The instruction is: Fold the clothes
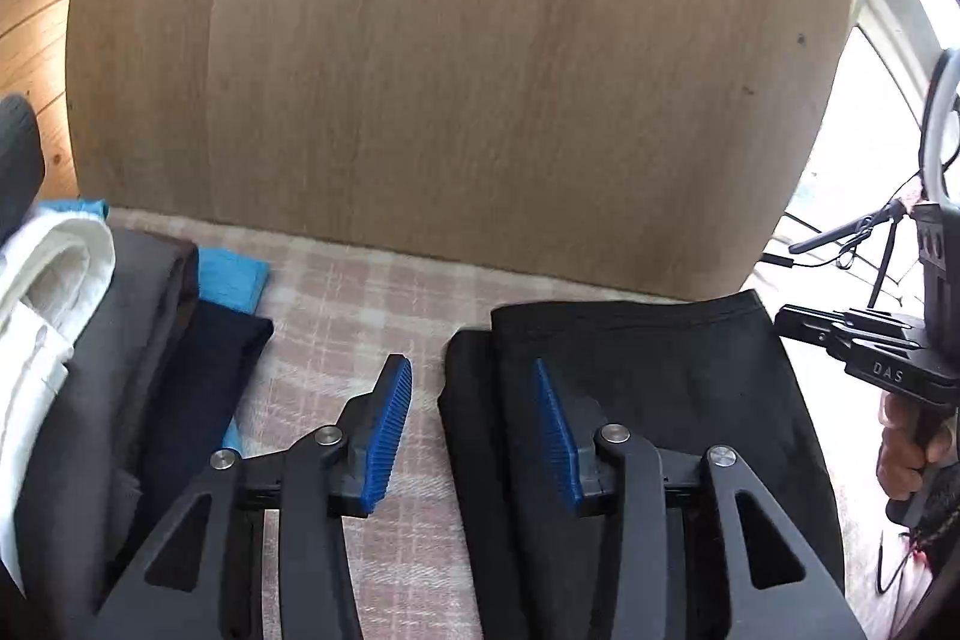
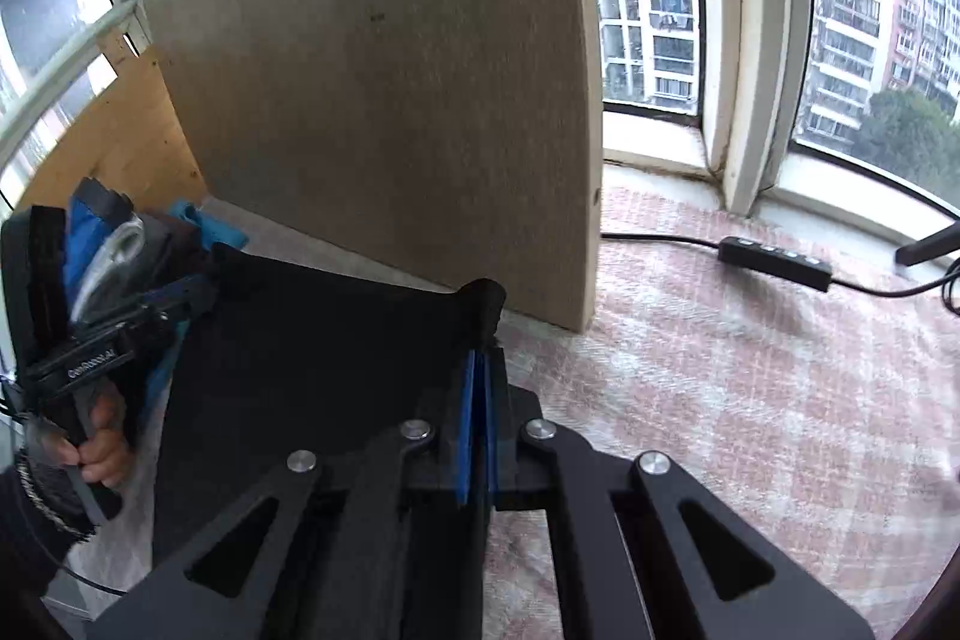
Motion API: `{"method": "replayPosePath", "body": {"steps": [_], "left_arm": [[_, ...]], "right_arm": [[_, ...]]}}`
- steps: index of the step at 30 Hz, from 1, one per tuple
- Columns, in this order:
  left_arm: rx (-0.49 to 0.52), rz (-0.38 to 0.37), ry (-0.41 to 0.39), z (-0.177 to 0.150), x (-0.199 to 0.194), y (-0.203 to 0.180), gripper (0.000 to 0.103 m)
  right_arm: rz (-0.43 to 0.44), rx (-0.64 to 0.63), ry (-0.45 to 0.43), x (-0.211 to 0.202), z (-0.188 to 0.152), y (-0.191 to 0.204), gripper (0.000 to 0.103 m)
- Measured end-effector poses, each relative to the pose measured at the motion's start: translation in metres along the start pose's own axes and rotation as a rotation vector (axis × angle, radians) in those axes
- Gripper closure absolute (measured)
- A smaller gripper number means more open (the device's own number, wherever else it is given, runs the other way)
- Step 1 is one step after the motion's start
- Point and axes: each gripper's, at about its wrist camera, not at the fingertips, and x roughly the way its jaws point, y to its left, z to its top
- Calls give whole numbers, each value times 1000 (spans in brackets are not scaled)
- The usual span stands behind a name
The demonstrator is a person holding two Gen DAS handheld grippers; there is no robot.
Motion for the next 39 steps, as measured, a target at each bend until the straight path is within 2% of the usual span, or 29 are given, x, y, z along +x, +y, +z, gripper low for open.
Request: {"method": "replayPosePath", "body": {"steps": [2,3,6,8,12,15,17,19,20,21,22,25,26,27,29,33,39], "left_arm": [[-28,15,4,-2,1,4,64],[-29,-7,-2,-3,-1,3,64],[45,-33,16,-6,1,-13,68],[98,-30,4,-6,3,-25,76],[140,-62,60,2,23,-35,79],[154,-32,91,7,38,-35,79],[129,-8,84,13,43,-29,80],[90,16,82,20,46,-21,82],[64,2,77,22,46,-16,82],[56,-7,81,23,46,-14,82],[50,-16,84,24,47,-13,82],[109,-53,79,25,50,-24,83],[126,-53,73,25,50,-28,86],[141,-53,66,25,51,-32,99],[131,-66,27,26,44,-35,101],[66,-94,-59,22,2,-28,101],[-1,-164,-84,-3,-71,-15,101]], "right_arm": [[10,1,43,7,0,-3,84],[22,7,63,10,0,-5,84],[36,42,81,15,-8,-14,78],[49,70,90,19,-12,-20,78],[66,114,94,29,-11,-27,78],[94,153,86,35,-9,-32,78],[104,163,80,36,-6,-33,78],[113,168,75,37,-4,-33,80],[115,167,70,37,-3,-31,82],[117,167,66,36,-2,-29,90],[121,165,56,35,-2,-27,93],[133,156,37,32,1,-24,98],[132,153,35,32,3,-24,99],[125,146,21,29,3,-23,99],[112,132,-18,20,3,-20,100],[148,140,-85,-17,-3,-22,100],[358,96,-109,-79,-40,-6,100]]}}
